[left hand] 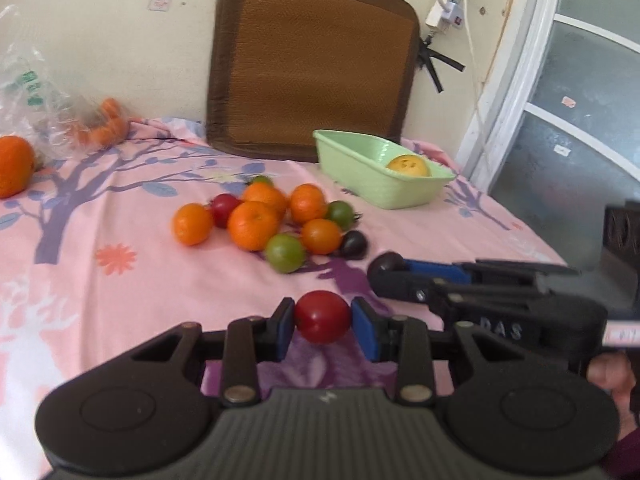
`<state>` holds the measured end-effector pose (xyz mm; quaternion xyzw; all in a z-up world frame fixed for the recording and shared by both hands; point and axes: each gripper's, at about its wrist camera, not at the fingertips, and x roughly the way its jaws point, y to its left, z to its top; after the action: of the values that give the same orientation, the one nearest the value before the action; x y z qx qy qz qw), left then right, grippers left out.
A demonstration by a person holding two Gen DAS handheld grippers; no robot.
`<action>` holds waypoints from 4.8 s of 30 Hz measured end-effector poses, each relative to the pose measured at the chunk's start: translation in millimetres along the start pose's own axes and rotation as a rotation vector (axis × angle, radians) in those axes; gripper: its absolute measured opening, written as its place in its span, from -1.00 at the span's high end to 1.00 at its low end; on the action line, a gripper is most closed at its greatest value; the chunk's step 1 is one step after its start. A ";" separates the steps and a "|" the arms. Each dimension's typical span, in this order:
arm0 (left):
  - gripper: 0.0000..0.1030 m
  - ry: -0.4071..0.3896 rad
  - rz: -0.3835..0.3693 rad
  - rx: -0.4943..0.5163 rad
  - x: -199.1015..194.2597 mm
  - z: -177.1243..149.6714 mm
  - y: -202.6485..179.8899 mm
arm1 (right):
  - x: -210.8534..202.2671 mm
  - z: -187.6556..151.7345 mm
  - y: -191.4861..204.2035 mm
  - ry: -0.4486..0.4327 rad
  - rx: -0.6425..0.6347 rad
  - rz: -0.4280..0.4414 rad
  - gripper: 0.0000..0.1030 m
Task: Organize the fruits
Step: 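Drop both tomatoes into the green bowl, opening both tools, then grasp a tangerine with the right tool while the left tool grasps an orange, then lower both citrus fruits into the green bowl and open both tools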
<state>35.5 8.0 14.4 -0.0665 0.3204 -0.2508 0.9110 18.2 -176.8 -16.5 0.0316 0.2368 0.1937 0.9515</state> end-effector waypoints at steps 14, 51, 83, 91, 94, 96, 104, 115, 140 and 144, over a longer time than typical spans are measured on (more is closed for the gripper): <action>0.39 0.068 -0.171 -0.049 160.7 153.9 -62.4 | -3.9 71.6 -134.9 -0.207 0.004 -0.283 0.40; 0.07 -0.045 0.130 -0.204 -15.2 71.8 99.5 | 0.1 35.6 -29.7 -0.109 0.003 0.018 0.18; 0.66 -0.059 -0.112 -0.206 5.0 50.0 74.7 | 29.7 40.8 38.6 -0.105 -0.144 0.010 0.24; 0.63 -0.077 -0.095 -0.065 12.1 54.2 5.7 | -23.6 9.8 -28.7 -0.089 0.005 -0.156 0.24; 0.57 -0.086 -0.042 -0.061 1.9 42.2 4.4 | -28.6 0.3 -44.0 -0.075 0.068 -0.153 0.24; 0.36 -0.074 -0.028 -0.063 -4.3 28.0 3.9 | -28.1 -5.5 -44.6 -0.069 0.079 -0.132 0.24; 0.19 0.024 0.146 0.095 22.3 2.5 -18.9 | -23.6 -12.2 -40.9 -0.067 0.103 -0.066 0.24; 0.40 0.034 0.056 0.080 31.9 19.6 -26.2 | -25.4 -1.4 -61.9 -0.094 0.079 -0.047 0.24; 0.25 0.064 -0.095 -0.018 198.1 156.1 -40.7 | 52.6 60.4 -99.1 -0.177 -0.121 -0.190 0.18; 0.25 0.020 -0.099 -0.048 167.5 161.2 -32.0 | 39.3 57.6 -104.4 -0.230 -0.094 -0.191 0.18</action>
<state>233.8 -109.7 58.0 -0.1014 0.3318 -0.2885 0.8924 113.7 -256.2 1.4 -0.0138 0.1191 0.1084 0.9869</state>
